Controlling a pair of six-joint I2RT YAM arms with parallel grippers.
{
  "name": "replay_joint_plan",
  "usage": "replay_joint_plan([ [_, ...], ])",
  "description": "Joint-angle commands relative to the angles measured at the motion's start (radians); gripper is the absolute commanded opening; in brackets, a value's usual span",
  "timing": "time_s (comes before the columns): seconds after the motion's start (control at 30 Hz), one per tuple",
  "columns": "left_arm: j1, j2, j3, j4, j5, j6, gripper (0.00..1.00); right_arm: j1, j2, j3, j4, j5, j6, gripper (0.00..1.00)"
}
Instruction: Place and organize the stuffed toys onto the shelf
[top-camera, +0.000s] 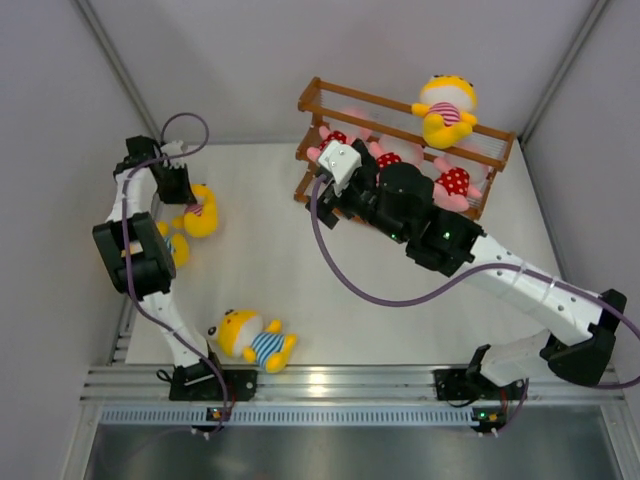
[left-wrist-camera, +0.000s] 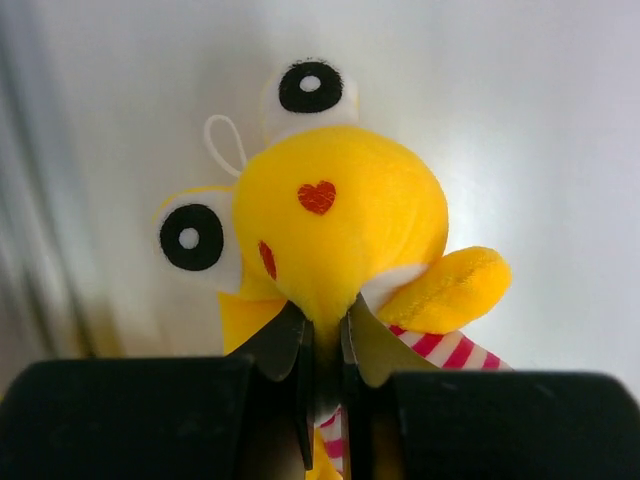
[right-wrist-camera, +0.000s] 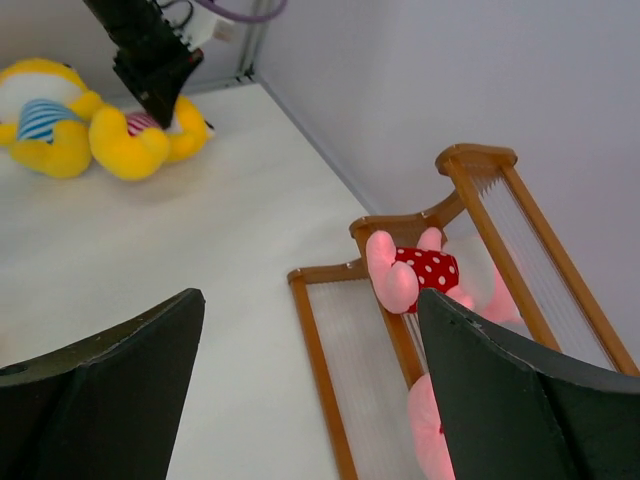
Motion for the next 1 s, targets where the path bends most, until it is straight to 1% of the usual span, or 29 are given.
replay_joint_plan([
  [0.0, -0.086, -0.189, -0.127, -0.006, 0.165, 0.071, 0.00, -0.002, -0.043, 0.044, -0.033, -0.101, 0.044, 0.88],
  [0.03, -0.126, -0.204, -0.163, -0.006, 0.136, 0.088, 0.00, -0.003, -0.045, 0.044, -0.034, -0.101, 0.044, 0.88],
  [0.07, -0.143, -0.229, -0.179, -0.006, 0.128, 0.087, 0.00, -0.003, -0.045, 0.044, -0.045, -0.100, 0.045, 0.88],
  [0.17, -0.181, -0.280, -0.234, -0.015, 0.171, 0.070, 0.00, -0.005, -0.057, 0.047, -0.050, -0.121, 0.074, 0.88],
  [0.23, -0.212, -0.355, -0.262, -0.044, 0.186, 0.077, 0.00, -0.003, -0.071, 0.044, -0.056, -0.144, 0.091, 0.88],
  [0.27, -0.226, -0.417, -0.268, -0.052, 0.186, 0.083, 0.00, -0.005, -0.078, 0.044, -0.059, -0.149, 0.093, 0.88],
  [0.37, -0.288, -0.502, -0.279, -0.113, 0.207, 0.106, 0.00, -0.003, -0.082, 0.054, -0.080, -0.163, 0.093, 0.88],
  [0.43, -0.334, -0.571, -0.273, -0.144, 0.224, 0.114, 0.00, -0.005, -0.063, 0.057, -0.109, -0.207, 0.084, 0.87],
  [0.47, -0.344, -0.586, -0.263, -0.179, 0.250, 0.114, 0.00, -0.005, -0.057, 0.057, -0.115, -0.273, 0.079, 0.87],
  [0.5, -0.344, -0.602, -0.259, -0.193, 0.267, 0.113, 0.00, -0.003, -0.049, 0.055, -0.120, -0.304, 0.073, 0.86],
  [0.53, -0.379, -0.620, -0.250, -0.215, 0.287, 0.110, 0.00, -0.003, -0.036, 0.054, -0.126, -0.336, 0.070, 0.85],
  [0.57, -0.382, -0.625, -0.228, -0.253, 0.316, 0.104, 0.00, -0.003, -0.031, 0.051, -0.122, -0.377, 0.067, 0.85],
  [0.63, -0.391, -0.626, -0.208, -0.285, 0.332, 0.084, 0.00, 0.003, 0.001, 0.051, -0.097, -0.399, 0.062, 0.85],
  [0.83, -0.413, -0.639, -0.177, -0.290, 0.303, 0.015, 0.00, 0.056, 0.138, 0.126, -0.080, -0.365, 0.030, 0.85],
  [0.87, -0.414, -0.640, -0.174, -0.290, 0.301, 0.011, 0.00, 0.058, 0.150, 0.127, -0.044, -0.361, 0.033, 0.85],
  [0.97, -0.421, -0.642, -0.167, -0.290, 0.303, 0.002, 0.00, 0.058, 0.201, 0.150, -0.008, -0.393, 0.035, 0.86],
])
